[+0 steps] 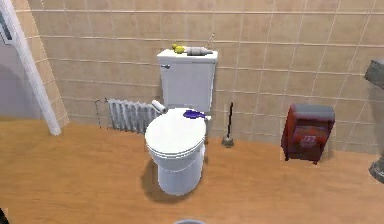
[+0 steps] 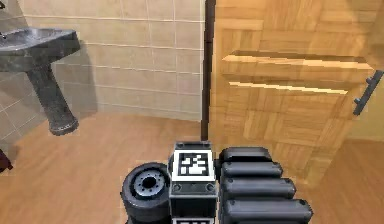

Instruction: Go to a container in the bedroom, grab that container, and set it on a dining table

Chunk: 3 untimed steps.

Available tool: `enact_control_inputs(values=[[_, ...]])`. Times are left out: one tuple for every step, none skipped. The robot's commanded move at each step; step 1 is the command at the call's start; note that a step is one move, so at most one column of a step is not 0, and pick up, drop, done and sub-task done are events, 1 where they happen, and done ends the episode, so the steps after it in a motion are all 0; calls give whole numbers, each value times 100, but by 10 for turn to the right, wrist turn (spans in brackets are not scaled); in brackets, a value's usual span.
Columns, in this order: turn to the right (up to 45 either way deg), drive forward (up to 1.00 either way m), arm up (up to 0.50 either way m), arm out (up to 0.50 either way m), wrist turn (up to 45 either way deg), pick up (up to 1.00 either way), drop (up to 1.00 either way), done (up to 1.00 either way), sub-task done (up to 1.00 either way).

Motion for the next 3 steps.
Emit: enact_control_inputs(values=[[-30,0,0,0,0,0,0,0,0],[0,25,0,0,0,0,0,0,0],[-420,0,0,0,0,0,0,0,0]])
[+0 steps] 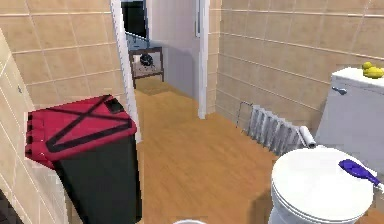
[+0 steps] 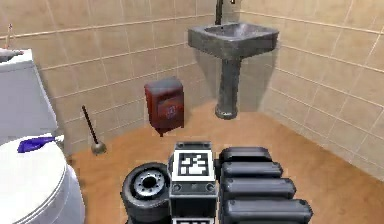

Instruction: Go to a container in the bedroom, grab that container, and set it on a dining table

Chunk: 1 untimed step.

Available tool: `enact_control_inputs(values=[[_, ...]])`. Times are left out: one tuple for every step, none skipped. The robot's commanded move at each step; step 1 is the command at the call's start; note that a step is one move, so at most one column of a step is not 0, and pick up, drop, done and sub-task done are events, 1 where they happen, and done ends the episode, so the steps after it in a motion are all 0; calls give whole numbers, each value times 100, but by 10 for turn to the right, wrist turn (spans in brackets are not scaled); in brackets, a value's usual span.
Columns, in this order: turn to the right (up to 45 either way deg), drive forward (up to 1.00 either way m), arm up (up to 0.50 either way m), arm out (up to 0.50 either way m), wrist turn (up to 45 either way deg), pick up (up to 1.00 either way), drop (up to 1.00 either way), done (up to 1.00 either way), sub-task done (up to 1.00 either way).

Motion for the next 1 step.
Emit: enact_control_inputs(values=[[0,50,0,0,0,0,0,0,0]])
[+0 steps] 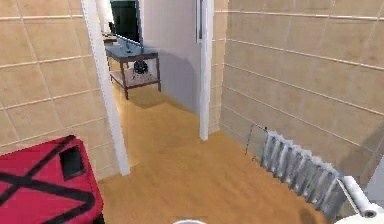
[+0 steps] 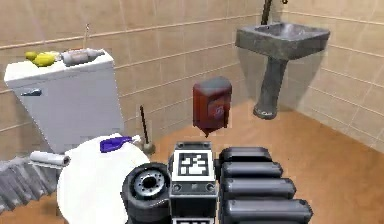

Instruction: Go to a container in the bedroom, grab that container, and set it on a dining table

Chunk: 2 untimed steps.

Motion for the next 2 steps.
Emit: enact_control_inputs(values=[[60,0,0,0,0,0,0,0,0],[0,50,0,0,0,0,0,0,0]])
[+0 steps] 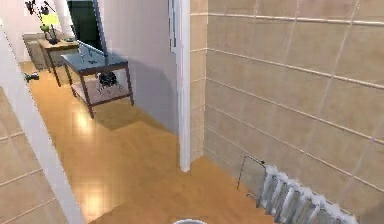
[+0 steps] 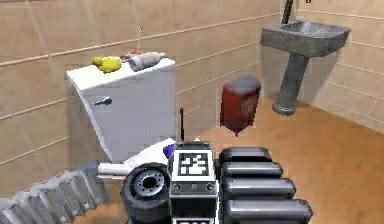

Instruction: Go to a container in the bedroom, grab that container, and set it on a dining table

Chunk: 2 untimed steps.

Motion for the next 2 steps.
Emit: enact_control_inputs(values=[[-180,0,0,0,0,0,0,0,0],[0,100,0,0,0,0,0,0,0]])
